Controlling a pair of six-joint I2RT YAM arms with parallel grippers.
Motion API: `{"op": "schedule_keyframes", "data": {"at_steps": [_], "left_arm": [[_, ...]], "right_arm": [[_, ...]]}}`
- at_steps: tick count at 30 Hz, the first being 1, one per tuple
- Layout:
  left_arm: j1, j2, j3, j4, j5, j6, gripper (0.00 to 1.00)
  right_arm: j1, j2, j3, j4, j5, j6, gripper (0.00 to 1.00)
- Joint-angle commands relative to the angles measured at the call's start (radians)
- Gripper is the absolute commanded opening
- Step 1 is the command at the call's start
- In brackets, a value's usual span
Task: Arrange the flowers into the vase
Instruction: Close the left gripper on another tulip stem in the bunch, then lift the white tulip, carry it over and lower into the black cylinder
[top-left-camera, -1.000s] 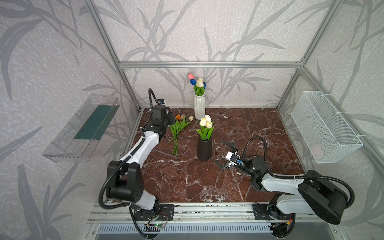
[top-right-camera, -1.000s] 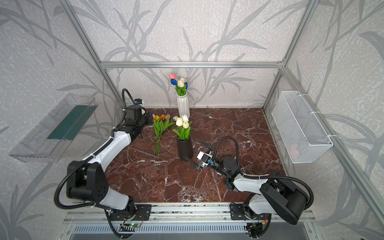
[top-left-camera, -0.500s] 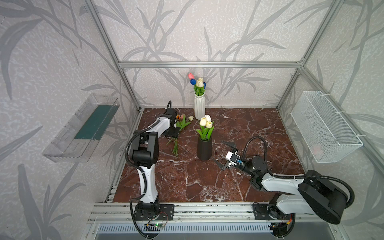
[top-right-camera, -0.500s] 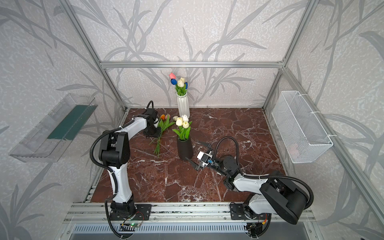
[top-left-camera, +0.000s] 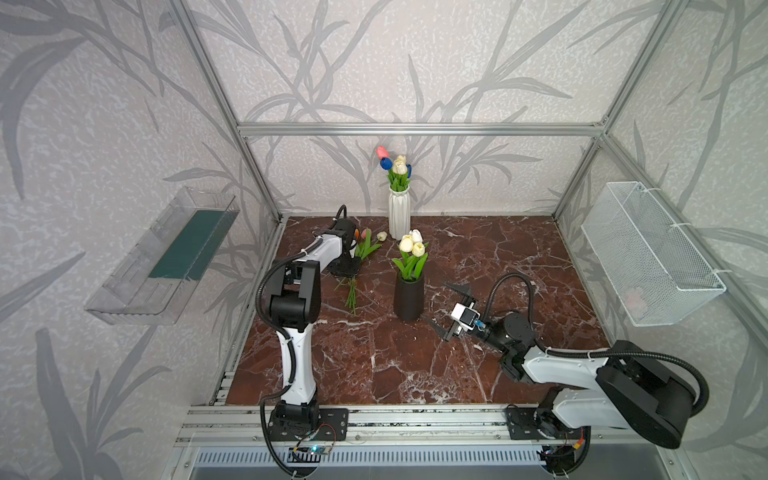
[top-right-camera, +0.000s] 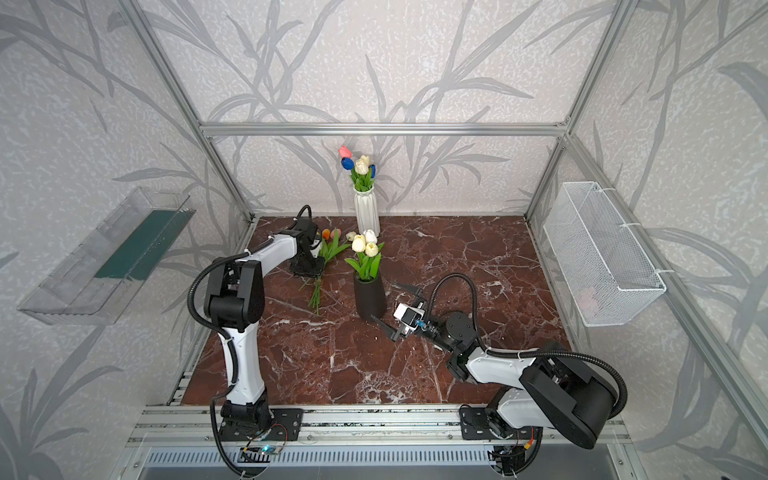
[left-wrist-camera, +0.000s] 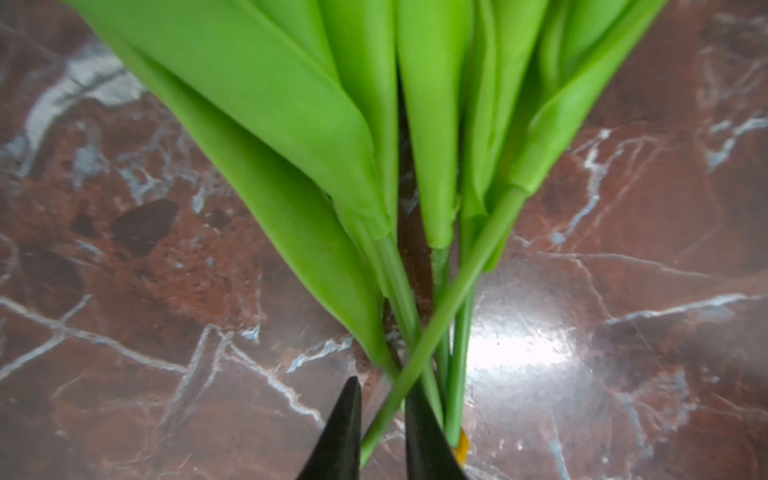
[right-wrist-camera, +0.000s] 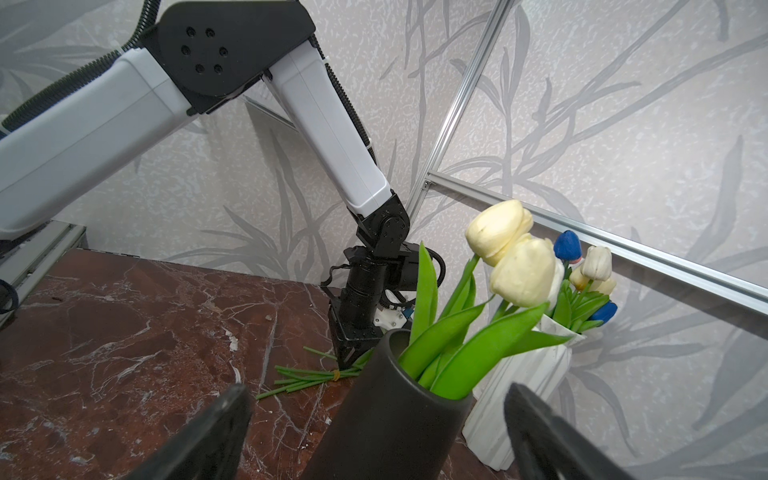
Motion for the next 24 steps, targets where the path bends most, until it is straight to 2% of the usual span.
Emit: {"op": "schedule_keyframes", "data": {"at_steps": [1,6,20,24], "left_arm": [[0.002,0.007,0.031,-0.019,0.008,0.017,0.13],[0.0,-0.007,0.041,-0.037,-0.009,0.015,0.0],[-0.041,-0.212,0.042,-0.111,-0.015,-0.01,0.0],[-0.065,-0.321,-0.012,-0.053,-0.017,-0.025,0.0]], "right_arm": [[0.006,-0.008,-0.009,0.049,0.014,-0.003,0.96],[0.006,-0.01,-0.009,0.048,0.013,-0.001,0.96],[0.006,-0.007,-0.008,0.048,0.012,0.001,0.96],[0.008,-0.005,-0.008,0.048,0.008,0.002,0.96]]}}
